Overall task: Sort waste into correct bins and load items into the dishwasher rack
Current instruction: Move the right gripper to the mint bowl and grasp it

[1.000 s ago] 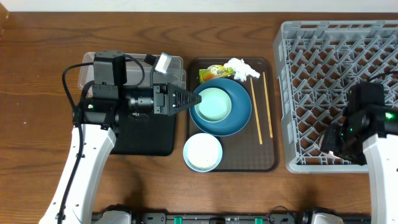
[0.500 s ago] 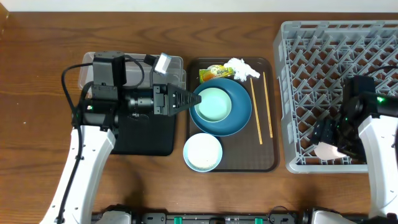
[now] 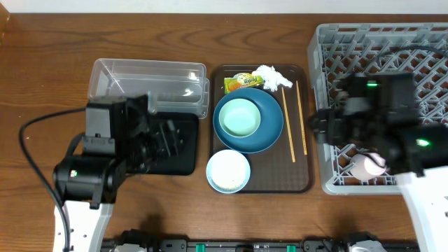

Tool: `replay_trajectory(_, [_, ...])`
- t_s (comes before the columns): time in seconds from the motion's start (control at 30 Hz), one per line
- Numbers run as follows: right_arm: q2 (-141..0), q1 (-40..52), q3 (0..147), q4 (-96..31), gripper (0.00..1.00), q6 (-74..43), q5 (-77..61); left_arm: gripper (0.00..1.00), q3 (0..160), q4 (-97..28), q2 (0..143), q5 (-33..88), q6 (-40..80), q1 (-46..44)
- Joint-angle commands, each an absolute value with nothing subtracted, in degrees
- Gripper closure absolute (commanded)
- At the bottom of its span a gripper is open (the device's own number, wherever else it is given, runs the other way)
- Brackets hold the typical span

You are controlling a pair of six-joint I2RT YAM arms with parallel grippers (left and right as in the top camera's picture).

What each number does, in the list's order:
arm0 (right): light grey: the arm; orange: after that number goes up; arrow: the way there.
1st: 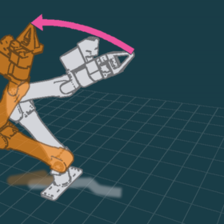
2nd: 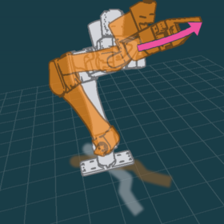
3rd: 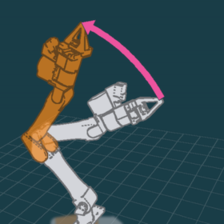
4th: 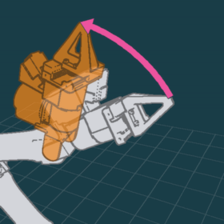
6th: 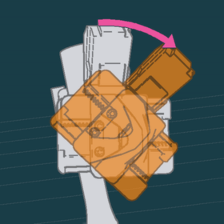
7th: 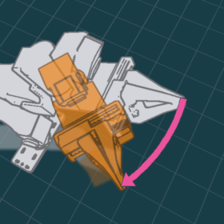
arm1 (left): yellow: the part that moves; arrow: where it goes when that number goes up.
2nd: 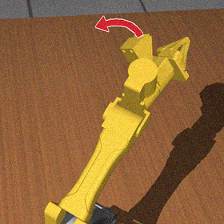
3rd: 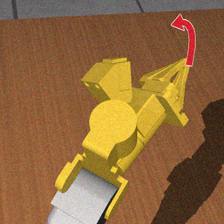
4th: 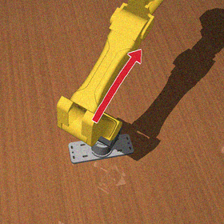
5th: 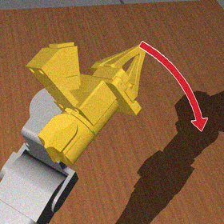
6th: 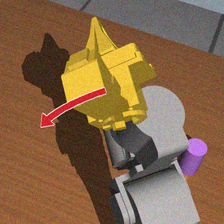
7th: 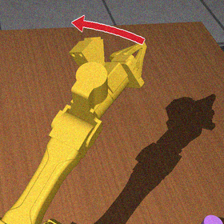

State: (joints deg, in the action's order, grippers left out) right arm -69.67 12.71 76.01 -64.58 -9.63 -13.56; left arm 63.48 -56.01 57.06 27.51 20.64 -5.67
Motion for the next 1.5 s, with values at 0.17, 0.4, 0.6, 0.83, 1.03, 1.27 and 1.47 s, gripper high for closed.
replay_trajectory(0.17, [-84.01,21.54,75.16,-61.78,0.54,-23.57,10.79,0.25,64.1,-63.72,56.47,14.94,20.03,-5.48])
replay_trajectory(0.4, [-89.56,21.43,75.16,-56.07,0.51,-18.17,-3.14,0.23,64.1,-64.42,56.47,14.96,20.05,-5.48])
replay_trajectory(0.6, [-93.89,22.61,75.16,-54.54,0.52,-18.2,-6.48,0.13,64.1,-64.2,56.62,14.92,20.03,-5.48])
replay_trajectory(0.83, [-97.71,22.94,75.16,-50.89,0.54,-17.32,-9.8,0.1,64.1,-64.23,56.64,14.92,20.03,-5.48])
replay_trajectory(1.03, [-102.06,26.24,75.16,-42.76,0.5,-18.37,-12.82,0.09,64.1,-64.23,56.82,14.92,20.03,-5.48])
replay_trajectory(1.27, [-110.02,27.77,75.16,-36.03,0.53,-23.35,-6.24,0.09,64.1,-64.23,56.84,14.92,20.03,-5.48])
replay_trajectory(1.47, [-111.59,27.7,75.18,-35.33,0.9,-23.35,-6.2,0.09,64.1,-64.23,56.84,14.92,20.03,-5.48])
